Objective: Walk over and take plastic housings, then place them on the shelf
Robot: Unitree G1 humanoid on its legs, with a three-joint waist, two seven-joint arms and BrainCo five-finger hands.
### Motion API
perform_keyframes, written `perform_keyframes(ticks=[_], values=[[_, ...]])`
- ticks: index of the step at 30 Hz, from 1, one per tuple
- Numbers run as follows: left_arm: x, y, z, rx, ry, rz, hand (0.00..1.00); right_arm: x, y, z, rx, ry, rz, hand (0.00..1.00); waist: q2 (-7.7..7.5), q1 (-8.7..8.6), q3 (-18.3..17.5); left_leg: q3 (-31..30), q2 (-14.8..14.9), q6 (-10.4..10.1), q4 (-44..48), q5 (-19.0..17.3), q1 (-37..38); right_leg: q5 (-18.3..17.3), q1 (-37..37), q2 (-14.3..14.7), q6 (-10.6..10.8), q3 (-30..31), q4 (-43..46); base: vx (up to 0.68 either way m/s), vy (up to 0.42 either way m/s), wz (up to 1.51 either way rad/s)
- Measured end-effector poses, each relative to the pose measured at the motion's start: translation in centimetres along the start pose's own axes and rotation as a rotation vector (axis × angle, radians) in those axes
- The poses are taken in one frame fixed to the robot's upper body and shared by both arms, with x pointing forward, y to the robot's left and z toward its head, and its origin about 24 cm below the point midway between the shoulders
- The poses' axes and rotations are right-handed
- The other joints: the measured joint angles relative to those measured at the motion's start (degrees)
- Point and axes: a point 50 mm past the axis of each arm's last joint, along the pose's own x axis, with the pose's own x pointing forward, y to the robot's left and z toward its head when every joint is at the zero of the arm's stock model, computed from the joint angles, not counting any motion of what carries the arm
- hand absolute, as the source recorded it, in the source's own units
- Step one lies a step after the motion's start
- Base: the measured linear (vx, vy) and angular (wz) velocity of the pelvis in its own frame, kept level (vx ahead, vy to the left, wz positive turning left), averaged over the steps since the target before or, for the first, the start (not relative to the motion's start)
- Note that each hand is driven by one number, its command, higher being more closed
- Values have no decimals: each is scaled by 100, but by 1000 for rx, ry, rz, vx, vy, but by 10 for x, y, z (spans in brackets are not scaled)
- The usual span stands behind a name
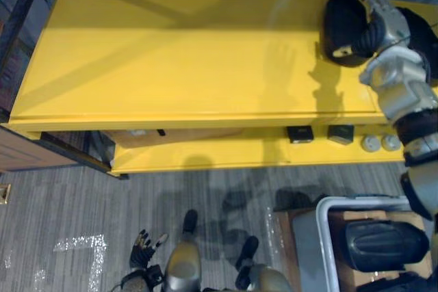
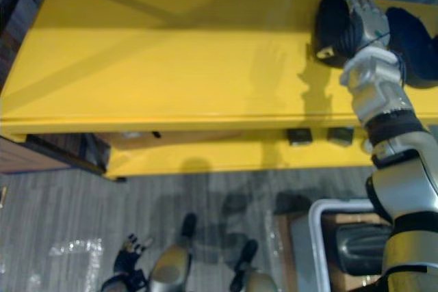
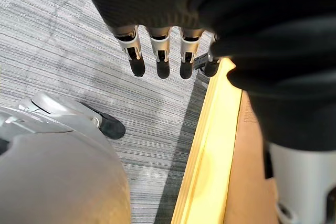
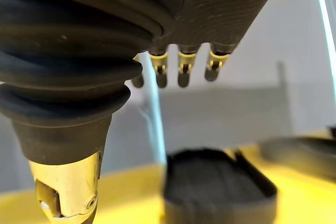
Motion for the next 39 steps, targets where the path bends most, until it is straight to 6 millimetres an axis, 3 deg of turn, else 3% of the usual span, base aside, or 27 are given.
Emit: perform_keyframes(ticks=[4, 13, 19, 25, 30, 34, 35, 39], values=[[0, 1, -1, 0, 2, 2, 0, -1, 5, -18, -16, 72, 35, 0, 2, 10, 1, -54, -8, -7, 1, 10, -72, 13, -43, 4, -2, -26, -6, 20, -4, 7], [0, -2, 1, -8, -5, -20, 0, 0, 5, -31, -58, 136, 72, 0, 83, 32, 51, -111, -37, -14, 6, 21, -248, -3, -219, 7, -6, -80, 55, 13, -4, 3], [-1, -10, 4, -30, -16, -51, 0, 3, -24, -43, -92, 170, 32, 0, 319, 37, 291, -247, -63, -8, 2, 33, -311, -125, -257, -10, 4, -200, 184, -6, -1, 10], [0, -13, 6, -37, -24, -71, 0, 5, -25, -38, -96, 138, 99, 0, 332, 138, 328, -251, -20, -30, 29, 53, -424, -158, -421, 5, -28, -203, 300, 20, -12, 1], [0, -14, 8, -40, -27, -89, 0, 7, -38, -33, -126, 79, 131, 0, 369, 146, 494, -264, -20, -30, 26, 52, -423, -208, -436, -1, -44, -208, 370, -2, 0, 1], [1, -10, 10, -50, -33, -79, 0, 6, -38, -31, -168, 26, 188, 0, 368, 156, 494, -271, -8, -31, 6, 50, -425, -288, -476, 1, -69, -212, 462, -2, -1, 1], [1, -9, 11, -55, -37, -76, 0, 6, -40, -31, -174, 20, 201, 100, 368, 157, 494, -271, -2, -31, 6, 50, -426, -296, -489, 2, -56, -212, 487, 0, 0, 0], [1, -10, 15, -60, -54, -85, 0, 5, -43, -31, -199, -7, 232, 100, 365, 160, 495, -264, 2, -32, 10, 50, -426, -312, -511, -2, -46, -205, 532, 0, 0, 0]])
